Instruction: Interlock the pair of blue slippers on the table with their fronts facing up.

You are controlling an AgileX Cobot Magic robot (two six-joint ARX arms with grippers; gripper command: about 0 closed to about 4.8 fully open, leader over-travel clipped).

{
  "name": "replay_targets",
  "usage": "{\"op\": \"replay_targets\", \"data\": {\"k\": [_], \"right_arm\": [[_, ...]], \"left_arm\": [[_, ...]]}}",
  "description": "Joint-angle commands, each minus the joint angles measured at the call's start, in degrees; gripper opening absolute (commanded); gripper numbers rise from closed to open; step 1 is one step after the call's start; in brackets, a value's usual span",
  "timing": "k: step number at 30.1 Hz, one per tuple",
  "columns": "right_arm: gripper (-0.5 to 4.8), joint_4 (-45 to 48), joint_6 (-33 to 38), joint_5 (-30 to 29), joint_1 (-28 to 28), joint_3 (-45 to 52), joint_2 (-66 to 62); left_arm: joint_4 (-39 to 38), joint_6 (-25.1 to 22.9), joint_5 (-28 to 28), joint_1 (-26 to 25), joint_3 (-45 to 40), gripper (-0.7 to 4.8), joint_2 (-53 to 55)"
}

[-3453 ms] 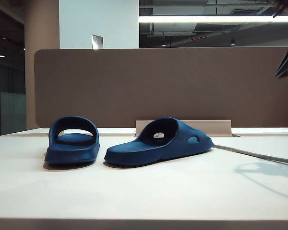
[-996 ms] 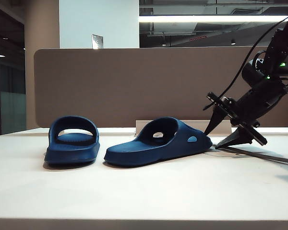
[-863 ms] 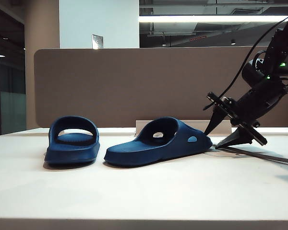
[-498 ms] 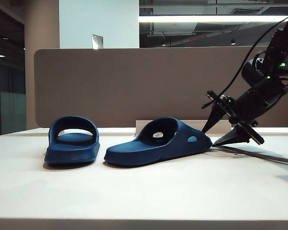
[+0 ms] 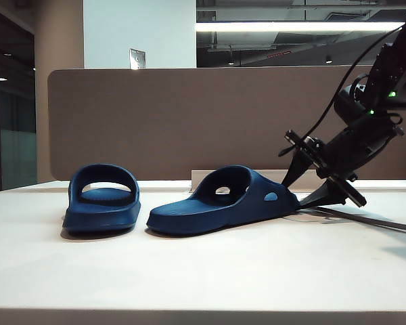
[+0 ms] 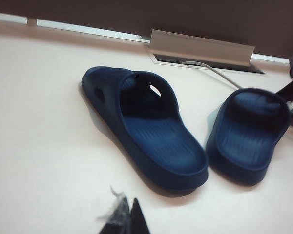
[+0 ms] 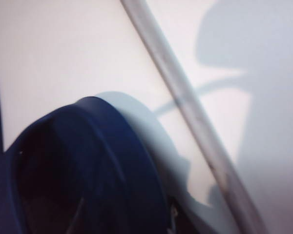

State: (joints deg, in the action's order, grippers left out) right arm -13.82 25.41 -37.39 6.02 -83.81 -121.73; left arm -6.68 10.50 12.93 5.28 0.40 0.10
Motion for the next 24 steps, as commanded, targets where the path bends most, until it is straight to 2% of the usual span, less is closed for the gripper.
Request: {"op": "replay_targets", "data": {"k": [1, 3, 4, 8, 14, 19, 24], "right_arm": [[2.21, -0.2, -0.3, 0.2, 0.5, -0.1, -0.8], [2.21, -0.3, -0.3, 0.2, 0.7, -0.1, -1.2], [2.21, -0.4, -0.4, 0.2, 0.8, -0.1, -1.2], [2.21, -0.1, -0.4, 0.2, 0.9, -0.1, -1.2], [2.2, -0.1, -0.4, 0.2, 0.9, -0.1, -1.2], [2.21, -0.1, -0.4, 0.2, 0.9, -0.1, -1.2], [2.21, -0.1, -0.4, 0.2, 0.9, -0.1, -1.2]], "left_arm": [[2.5, 7.6, 3.4, 0.0, 0.1, -0.05, 0.0], [6.5, 8.6, 8.5, 0.0, 0.1, 0.02, 0.0], [9.5, 9.7, 12.0, 0.0, 0.2, 0.31, 0.0], [9.1, 12.4, 13.7, 0.0, 2.3, 0.3, 0.1], [5.2, 11.9, 14.5, 0.0, 7.9, 0.3, 3.8], [5.0, 11.0, 16.6, 0.0, 14.1, 0.3, 14.5], [5.5, 8.5, 22.3, 0.1, 21.1, 0.3, 30.1]]}}
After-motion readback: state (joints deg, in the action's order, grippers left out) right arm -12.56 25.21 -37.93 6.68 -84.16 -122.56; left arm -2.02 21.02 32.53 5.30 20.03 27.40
